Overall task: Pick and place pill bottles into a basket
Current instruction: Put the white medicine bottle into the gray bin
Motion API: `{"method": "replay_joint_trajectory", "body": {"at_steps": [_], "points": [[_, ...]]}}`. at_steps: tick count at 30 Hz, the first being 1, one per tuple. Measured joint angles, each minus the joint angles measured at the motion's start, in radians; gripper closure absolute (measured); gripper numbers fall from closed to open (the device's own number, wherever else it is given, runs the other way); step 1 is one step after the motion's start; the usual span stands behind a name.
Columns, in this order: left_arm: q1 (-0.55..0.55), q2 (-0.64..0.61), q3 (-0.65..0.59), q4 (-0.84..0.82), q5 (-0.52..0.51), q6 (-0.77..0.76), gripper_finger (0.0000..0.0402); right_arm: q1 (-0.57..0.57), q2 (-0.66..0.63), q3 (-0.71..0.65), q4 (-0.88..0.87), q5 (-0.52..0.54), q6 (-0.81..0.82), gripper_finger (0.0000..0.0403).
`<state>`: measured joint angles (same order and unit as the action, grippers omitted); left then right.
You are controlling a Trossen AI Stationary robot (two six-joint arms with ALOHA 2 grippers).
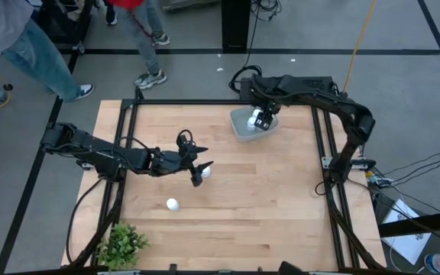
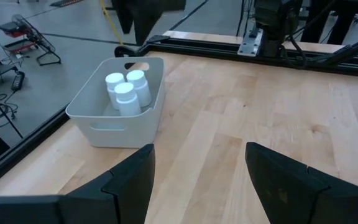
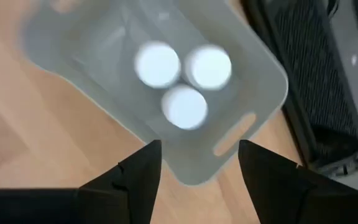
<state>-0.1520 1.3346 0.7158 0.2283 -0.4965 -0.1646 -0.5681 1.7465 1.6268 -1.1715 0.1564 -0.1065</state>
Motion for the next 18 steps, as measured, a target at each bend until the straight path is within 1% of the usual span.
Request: {"method": "replay_joint_trajectory", "body": {"at_steps": [4,8,11,14,16,18], "points": [[0.000,0.000,0.000,-0.019,0.000,0.005,0.0144,0.091,-0.042,0.000,0.057,-0.015,0.016,0.0197],[0.000,-0.007,0.000,-0.017,0.000,0.005,0.0144,0.204,-0.042,0.000,0.167,-0.116,0.047,0.0200],[0.000,-0.020,0.000,-0.026,0.000,0.006,0.0144,0.292,-0.026,0.000,0.259,-0.159,0.068,0.0198],[-0.011,-0.065,0.000,-0.051,-0.002,0.001,0.0144,0.372,-0.009,-0.004,0.367,-0.159,0.088,0.0198],[-0.027,-0.101,0.001,-0.108,-0.001,-0.007,0.0144,0.419,-0.010,-0.021,0.425,-0.162,0.110,0.0199],[-0.050,-0.137,-0.001,-0.167,-0.002,-0.022,0.0144,0.466,-0.011,-0.046,0.481,-0.156,0.098,0.0202]]}}
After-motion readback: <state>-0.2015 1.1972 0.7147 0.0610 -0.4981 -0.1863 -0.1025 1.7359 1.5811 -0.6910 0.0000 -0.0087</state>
